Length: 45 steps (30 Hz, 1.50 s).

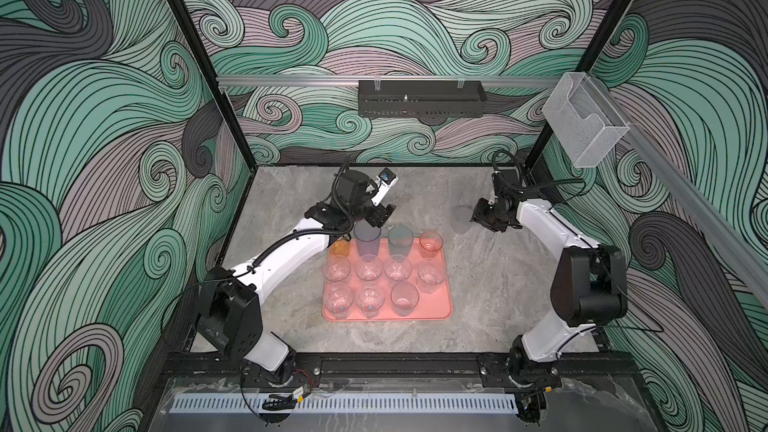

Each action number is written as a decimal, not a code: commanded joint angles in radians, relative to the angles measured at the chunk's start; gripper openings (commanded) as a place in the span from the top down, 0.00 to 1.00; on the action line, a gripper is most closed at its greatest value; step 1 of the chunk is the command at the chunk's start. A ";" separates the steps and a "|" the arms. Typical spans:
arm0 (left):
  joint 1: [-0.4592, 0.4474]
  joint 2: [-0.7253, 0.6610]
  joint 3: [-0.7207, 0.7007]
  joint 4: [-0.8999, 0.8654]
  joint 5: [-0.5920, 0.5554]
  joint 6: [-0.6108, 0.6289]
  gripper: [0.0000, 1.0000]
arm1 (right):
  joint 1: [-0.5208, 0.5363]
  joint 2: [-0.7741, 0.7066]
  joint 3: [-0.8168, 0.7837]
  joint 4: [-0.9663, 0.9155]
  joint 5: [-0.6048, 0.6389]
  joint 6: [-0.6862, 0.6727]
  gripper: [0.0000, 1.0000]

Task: Place the glasses into the tray
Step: Pick up the glass from the top-right of the table.

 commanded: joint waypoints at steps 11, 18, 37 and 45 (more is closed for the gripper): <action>-0.005 -0.069 -0.041 -0.015 -0.049 -0.015 0.25 | 0.010 0.109 0.022 0.042 0.036 -0.014 0.78; -0.005 -0.110 -0.064 -0.018 -0.071 -0.014 0.25 | 0.036 0.079 -0.001 0.043 0.086 -0.038 0.90; 0.017 -0.319 -0.119 -0.232 -0.273 -0.050 0.25 | 0.112 -0.404 -0.142 -0.288 0.163 -0.105 0.98; 0.042 -0.461 -0.152 -0.410 -0.356 -0.181 0.24 | 0.241 -0.679 -0.218 -0.574 0.173 -0.059 1.00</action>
